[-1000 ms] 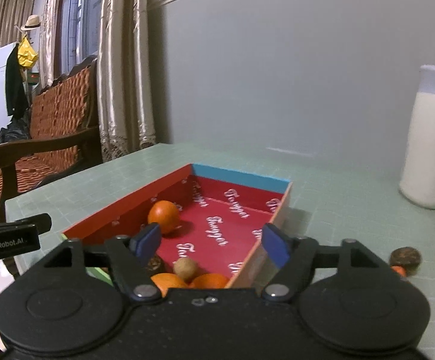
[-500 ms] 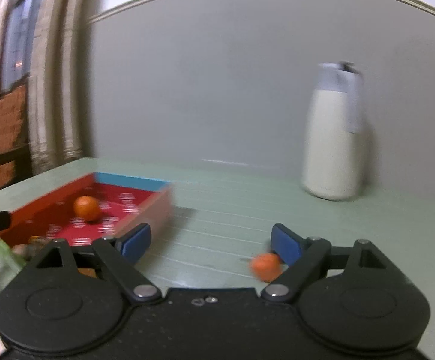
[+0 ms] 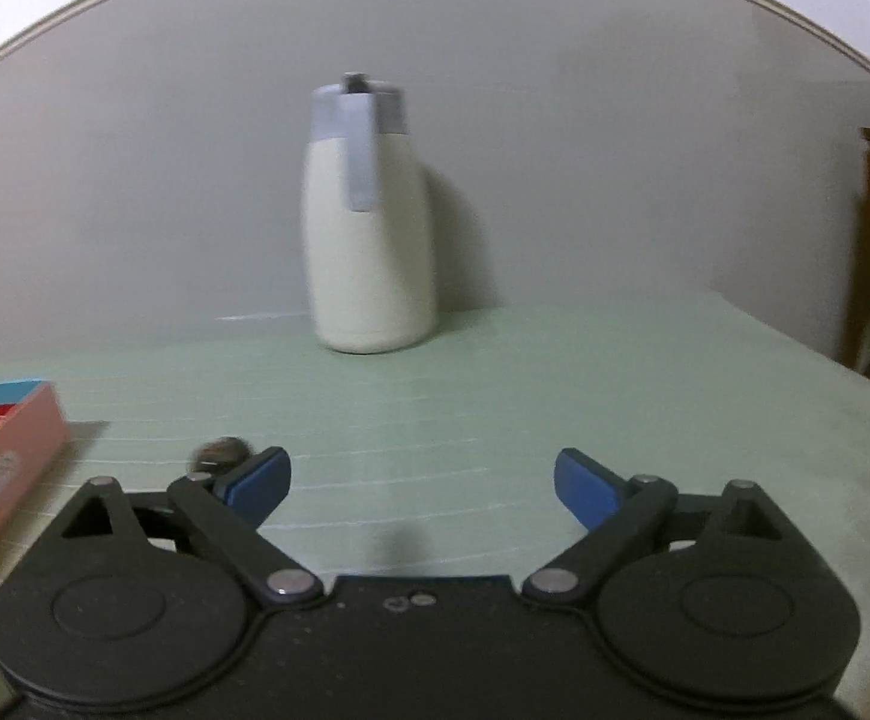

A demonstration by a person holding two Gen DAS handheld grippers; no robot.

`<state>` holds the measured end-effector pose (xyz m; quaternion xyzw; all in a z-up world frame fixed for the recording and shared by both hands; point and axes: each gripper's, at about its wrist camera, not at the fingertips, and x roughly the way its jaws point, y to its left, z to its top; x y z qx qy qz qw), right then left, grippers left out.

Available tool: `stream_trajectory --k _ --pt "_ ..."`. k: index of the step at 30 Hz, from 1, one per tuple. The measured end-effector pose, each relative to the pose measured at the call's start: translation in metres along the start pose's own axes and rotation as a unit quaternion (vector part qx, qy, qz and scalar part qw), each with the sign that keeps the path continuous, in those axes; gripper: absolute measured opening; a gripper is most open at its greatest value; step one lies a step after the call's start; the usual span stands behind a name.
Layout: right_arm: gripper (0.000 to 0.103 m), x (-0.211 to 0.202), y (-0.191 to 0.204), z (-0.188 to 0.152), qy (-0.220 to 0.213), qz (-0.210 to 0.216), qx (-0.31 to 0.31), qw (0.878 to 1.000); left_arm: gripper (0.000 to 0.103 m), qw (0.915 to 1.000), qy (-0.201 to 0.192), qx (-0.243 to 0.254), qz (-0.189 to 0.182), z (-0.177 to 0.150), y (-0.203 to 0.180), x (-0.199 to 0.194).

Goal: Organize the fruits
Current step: 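Reach the left tool to the orange fruit piece and close on it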

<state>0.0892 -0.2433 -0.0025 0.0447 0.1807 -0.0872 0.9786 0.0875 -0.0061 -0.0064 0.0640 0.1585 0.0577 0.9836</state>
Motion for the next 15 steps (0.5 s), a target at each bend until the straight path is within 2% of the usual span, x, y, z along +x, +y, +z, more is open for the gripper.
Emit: stream_trajectory --k 7,13,15 --pt "0.095 -0.004 -0.028 -0.006 0.007 -0.026 0.023 0.999 0.097 0.9981 0.019 0.027 -0.053 0.006 -0.046 0.021" --pt "0.095 -0.007 -0.044 -0.009 0.008 -0.039 0.031 0.999 0.096 0.9928 0.043 0.046 -0.102 0.011 -0.08 0.045" --pt "0.095 -0.007 -0.047 -0.01 0.009 -0.039 0.036 0.999 0.089 0.99 0.058 0.048 -0.119 0.012 -0.087 0.053"
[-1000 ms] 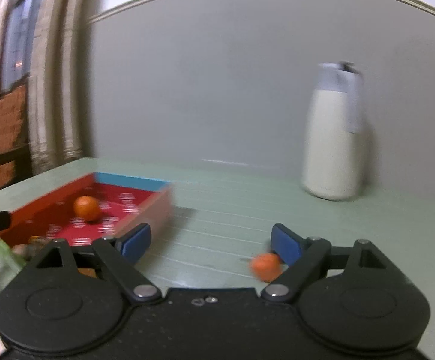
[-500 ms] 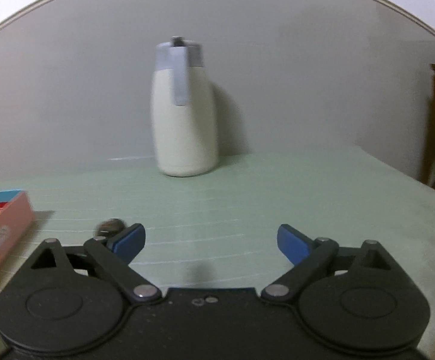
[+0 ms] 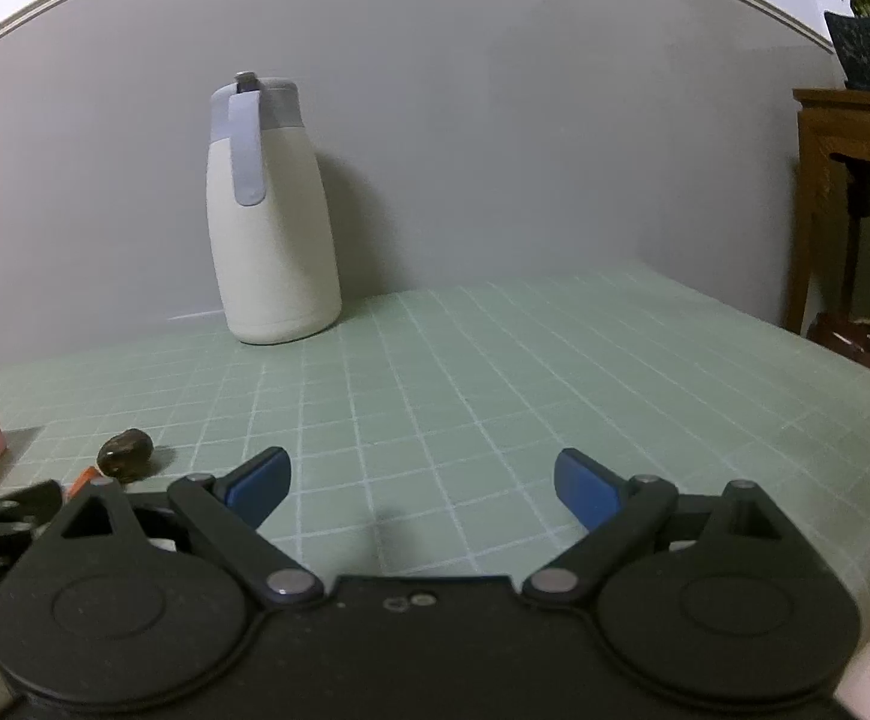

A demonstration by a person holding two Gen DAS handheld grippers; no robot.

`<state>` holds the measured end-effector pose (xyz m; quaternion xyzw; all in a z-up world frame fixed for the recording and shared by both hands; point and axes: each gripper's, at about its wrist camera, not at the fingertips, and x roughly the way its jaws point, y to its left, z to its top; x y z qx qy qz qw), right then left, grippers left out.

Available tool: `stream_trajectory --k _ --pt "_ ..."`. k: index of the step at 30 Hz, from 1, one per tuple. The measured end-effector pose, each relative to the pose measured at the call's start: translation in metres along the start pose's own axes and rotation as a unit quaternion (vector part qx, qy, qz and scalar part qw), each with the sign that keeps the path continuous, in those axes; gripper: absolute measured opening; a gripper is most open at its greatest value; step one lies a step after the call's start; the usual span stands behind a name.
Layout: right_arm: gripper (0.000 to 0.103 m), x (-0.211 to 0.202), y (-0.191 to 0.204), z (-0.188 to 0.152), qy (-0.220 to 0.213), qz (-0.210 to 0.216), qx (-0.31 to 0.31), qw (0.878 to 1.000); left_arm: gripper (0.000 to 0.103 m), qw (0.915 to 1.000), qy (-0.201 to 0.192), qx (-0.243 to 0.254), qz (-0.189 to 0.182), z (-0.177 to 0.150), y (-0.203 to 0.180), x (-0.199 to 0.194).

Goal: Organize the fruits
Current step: 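Reach the left tool to the orange fruit piece and close on it, then carry the orange fruit piece into the red box and open the left tool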

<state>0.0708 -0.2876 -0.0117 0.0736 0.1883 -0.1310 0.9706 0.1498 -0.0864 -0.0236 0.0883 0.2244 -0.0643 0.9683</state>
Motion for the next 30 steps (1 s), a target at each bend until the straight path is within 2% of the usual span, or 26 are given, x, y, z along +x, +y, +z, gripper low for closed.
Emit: stream_trajectory --k 2,4,12,15,16,17,19,23,30 --pt "0.095 0.003 -0.003 0.001 0.0 -0.001 0.003 1.0 0.076 0.9997 0.019 -0.004 -0.015 0.001 -0.004 0.011" --pt "0.095 0.006 -0.003 0.002 0.0 -0.001 0.005 1.0 0.071 0.9988 0.038 -0.015 -0.026 0.003 -0.004 0.021" --pt "0.095 0.009 -0.002 0.001 0.0 0.002 0.009 1.0 0.069 0.9959 0.07 -0.033 -0.047 0.008 -0.006 0.045" --pt "0.095 0.009 -0.003 0.001 0.003 0.003 0.012 1.0 0.062 0.9939 0.081 -0.048 -0.056 0.009 -0.003 0.052" --pt "0.095 0.009 -0.003 0.001 0.004 0.004 0.014 1.0 0.055 0.9936 0.083 -0.051 -0.058 0.009 -0.002 0.054" --pt "0.095 0.009 -0.004 0.002 0.004 0.005 0.015 1.0 0.043 0.9938 0.081 -0.052 -0.056 0.009 -0.002 0.055" --pt "0.095 0.008 -0.004 0.002 0.002 0.007 0.015 1.0 0.036 0.9941 0.08 -0.053 -0.05 0.009 -0.002 0.054" --pt "0.095 0.008 -0.004 0.002 0.002 0.009 0.018 1.0 0.033 0.994 0.072 -0.064 -0.051 0.006 0.0 0.049" --pt "0.095 0.006 -0.003 0.002 0.002 0.012 0.015 1.0 0.033 0.9959 0.059 -0.049 -0.048 0.006 -0.004 0.04"
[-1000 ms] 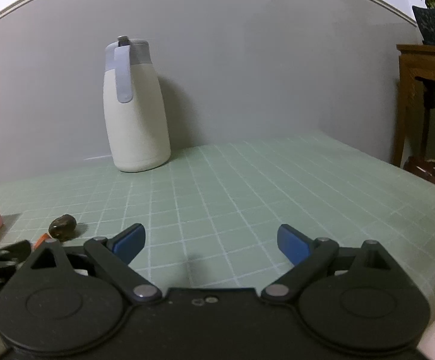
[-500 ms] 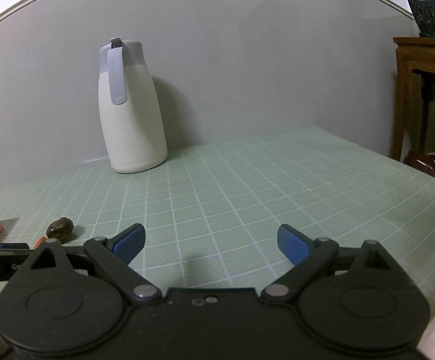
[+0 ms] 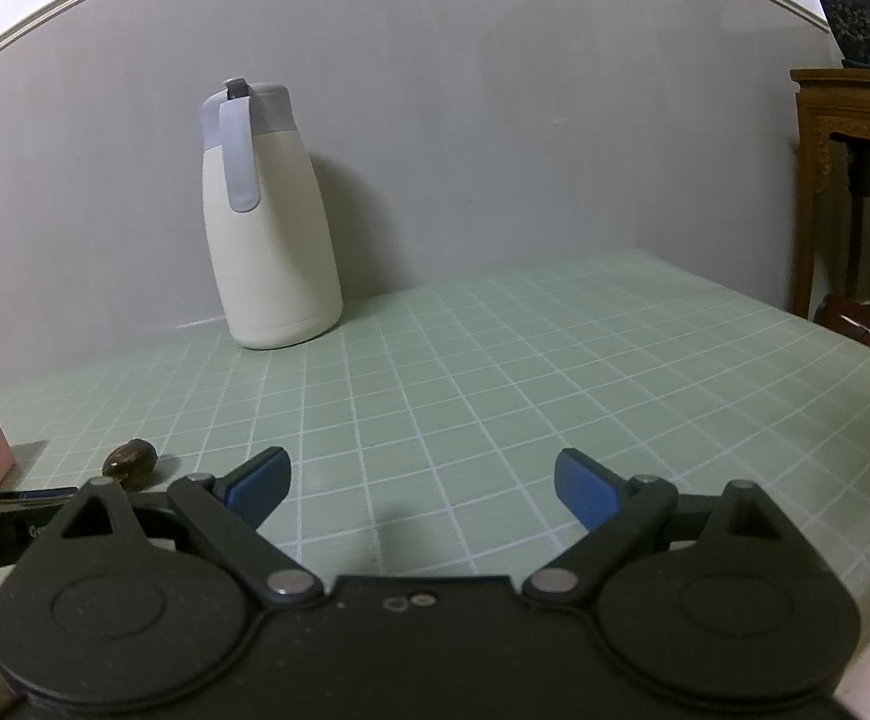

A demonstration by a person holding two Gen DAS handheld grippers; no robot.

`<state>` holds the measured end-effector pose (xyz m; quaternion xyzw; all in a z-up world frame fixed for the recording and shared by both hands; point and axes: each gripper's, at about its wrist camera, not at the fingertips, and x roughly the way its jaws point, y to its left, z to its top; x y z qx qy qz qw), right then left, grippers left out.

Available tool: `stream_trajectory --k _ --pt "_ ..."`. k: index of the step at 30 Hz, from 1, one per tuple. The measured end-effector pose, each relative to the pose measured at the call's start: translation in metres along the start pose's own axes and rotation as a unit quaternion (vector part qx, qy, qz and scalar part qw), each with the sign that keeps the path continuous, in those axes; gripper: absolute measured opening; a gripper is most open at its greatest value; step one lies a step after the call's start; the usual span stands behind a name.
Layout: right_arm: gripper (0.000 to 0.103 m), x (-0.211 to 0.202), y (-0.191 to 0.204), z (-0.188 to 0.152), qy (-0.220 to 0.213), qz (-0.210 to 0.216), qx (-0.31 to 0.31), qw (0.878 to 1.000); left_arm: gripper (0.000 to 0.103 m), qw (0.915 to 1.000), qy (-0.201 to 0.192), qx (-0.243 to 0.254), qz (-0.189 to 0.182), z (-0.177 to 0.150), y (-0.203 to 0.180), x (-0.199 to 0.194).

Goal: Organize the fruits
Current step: 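Carry the orange fruit piece into the red box and open the left tool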

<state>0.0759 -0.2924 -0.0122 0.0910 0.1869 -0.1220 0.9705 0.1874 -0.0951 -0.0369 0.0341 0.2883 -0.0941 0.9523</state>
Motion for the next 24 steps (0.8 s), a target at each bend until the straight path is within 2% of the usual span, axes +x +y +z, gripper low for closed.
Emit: stream_trajectory --k 24 --pt "0.095 0.0 0.004 0.001 0.004 0.007 -0.005 1.0 0.032 0.9996 -0.028 -0.002 0.01 -0.003 0.006 -0.029"
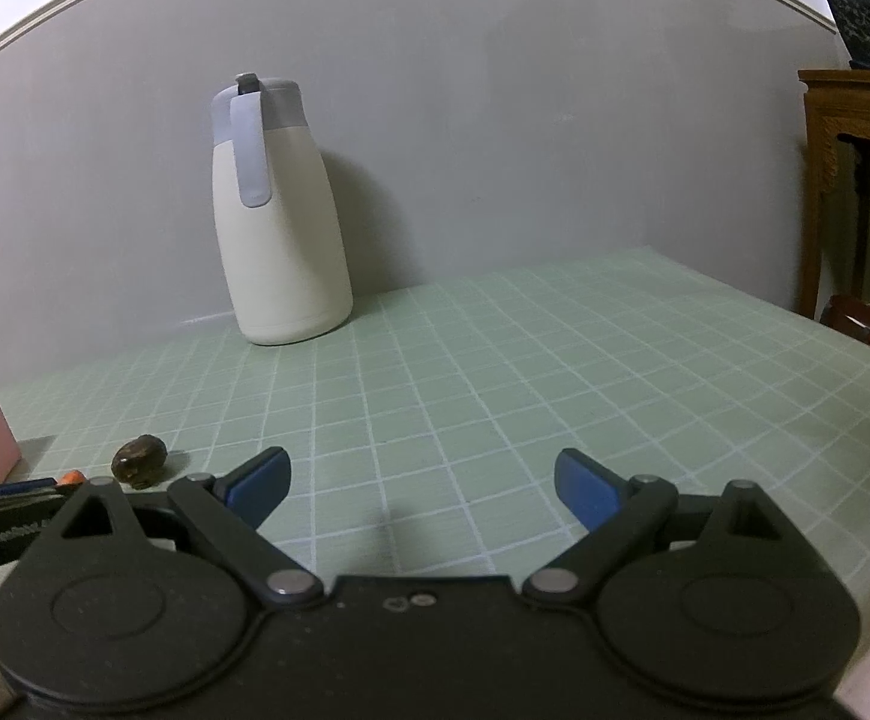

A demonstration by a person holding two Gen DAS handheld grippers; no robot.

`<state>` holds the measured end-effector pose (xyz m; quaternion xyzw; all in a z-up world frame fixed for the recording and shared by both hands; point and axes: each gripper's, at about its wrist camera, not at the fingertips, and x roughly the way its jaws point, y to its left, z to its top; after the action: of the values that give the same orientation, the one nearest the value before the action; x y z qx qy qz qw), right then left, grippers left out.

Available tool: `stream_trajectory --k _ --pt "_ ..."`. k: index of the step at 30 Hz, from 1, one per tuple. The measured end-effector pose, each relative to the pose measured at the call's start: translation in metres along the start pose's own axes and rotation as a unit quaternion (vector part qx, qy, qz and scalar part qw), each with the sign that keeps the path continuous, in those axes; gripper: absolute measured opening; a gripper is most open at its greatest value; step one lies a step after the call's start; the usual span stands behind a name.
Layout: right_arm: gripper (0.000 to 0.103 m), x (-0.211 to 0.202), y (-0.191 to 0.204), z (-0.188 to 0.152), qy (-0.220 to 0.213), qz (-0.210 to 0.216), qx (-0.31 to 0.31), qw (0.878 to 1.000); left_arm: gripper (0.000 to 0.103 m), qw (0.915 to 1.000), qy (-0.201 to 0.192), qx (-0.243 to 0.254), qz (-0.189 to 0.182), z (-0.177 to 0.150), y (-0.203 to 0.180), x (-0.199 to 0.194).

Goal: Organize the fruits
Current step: 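Carry the orange fruit piece into the red box and open the left tool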

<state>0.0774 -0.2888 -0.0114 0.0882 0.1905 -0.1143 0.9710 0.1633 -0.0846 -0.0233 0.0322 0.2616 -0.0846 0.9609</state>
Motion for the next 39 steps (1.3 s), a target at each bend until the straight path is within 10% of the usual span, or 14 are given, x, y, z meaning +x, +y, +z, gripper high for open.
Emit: stream_trajectory --k 39 --pt "0.095 -0.004 0.067 -0.001 -0.002 0.075 -0.057 0.996 0.032 0.9965 -0.042 -0.033 0.065 0.0 0.068 -0.059"
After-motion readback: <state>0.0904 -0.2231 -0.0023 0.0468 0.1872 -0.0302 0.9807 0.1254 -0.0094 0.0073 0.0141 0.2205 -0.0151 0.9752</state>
